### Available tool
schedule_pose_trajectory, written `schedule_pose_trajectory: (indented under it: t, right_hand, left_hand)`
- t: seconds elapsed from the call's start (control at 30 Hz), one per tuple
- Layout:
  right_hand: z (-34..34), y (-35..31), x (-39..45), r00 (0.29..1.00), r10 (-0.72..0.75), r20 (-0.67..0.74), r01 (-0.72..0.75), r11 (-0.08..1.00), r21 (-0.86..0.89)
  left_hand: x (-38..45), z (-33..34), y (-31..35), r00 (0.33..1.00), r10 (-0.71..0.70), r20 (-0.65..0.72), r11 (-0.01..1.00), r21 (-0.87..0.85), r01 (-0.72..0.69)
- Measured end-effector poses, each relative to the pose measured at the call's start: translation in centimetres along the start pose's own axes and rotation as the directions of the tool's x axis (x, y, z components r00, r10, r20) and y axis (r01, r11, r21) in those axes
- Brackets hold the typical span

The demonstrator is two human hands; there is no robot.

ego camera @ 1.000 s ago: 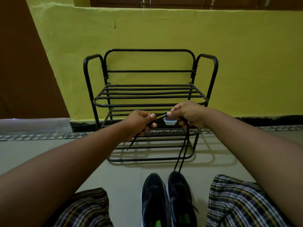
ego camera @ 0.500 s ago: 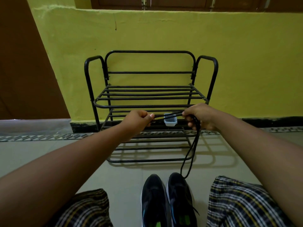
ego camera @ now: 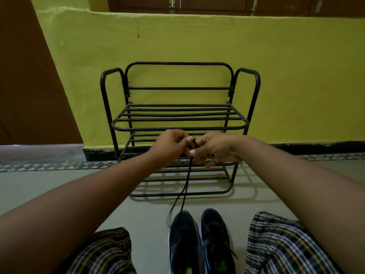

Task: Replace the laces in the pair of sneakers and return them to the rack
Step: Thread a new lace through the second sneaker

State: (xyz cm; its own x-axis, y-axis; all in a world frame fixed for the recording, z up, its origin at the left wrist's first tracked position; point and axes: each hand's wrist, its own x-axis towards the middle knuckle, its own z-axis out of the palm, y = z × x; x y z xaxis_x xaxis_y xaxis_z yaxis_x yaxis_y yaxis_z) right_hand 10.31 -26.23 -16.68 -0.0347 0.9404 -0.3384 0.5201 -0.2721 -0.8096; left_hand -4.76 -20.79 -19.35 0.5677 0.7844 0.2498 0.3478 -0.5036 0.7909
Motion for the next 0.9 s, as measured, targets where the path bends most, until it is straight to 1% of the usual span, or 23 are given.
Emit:
schedule_pose_trajectory:
  t: [0.13,0.2,0.27,0.5,0.67,0.8,0.9]
  right_hand:
    - [-0.2,0.1,0.3,0.998,-0.017,-0.053,0.019,0.999,0.048]
    - [-0.4,0.3,0.3,0.998,-0.011,-0.068,0.014,0.999,0.038]
    - [-0.6,0.5,0.2,0.997,-0.004,-0.073,0.006,1.0,0.019]
    - [-1.9,0.9,-0.2,0.994,0.01,-0.106,-0.007,0.999,0.032]
    - [-2.3,0.7,-0.5,0.99,0.015,-0.142,-0.011,1.0,0.028]
    - [-2.3,0.8,-0.5,0.988,0.028,-0.154,-0.023,0.999,0.034]
    - [-2.4,0.7,-0.6,0.983,0.037,-0.178,-0.032,0.999,0.033]
  left_hand:
    - [-0.1,-0.5,0.0,1.0,-0.014,-0.02,1.0,-0.023,0.014]
    - [-0.1,-0.5,-0.1,1.0,-0.024,-0.017,0.999,-0.039,0.023]
    - [0.0,-0.5,-0.4,1.0,-0.023,-0.019,1.0,-0.016,0.022]
    - [0.3,-0.7,-0.5,0.998,-0.049,-0.035,0.999,-0.006,0.049]
    - [0.2,-0.7,-0.4,0.993,-0.104,-0.053,0.991,-0.091,0.099]
    - [0.2,-0.7,-0.3,0.992,-0.113,-0.046,0.982,-0.158,0.105]
    - [0.1,-0.9,-0.3,0.991,-0.13,-0.038,0.981,-0.152,0.123]
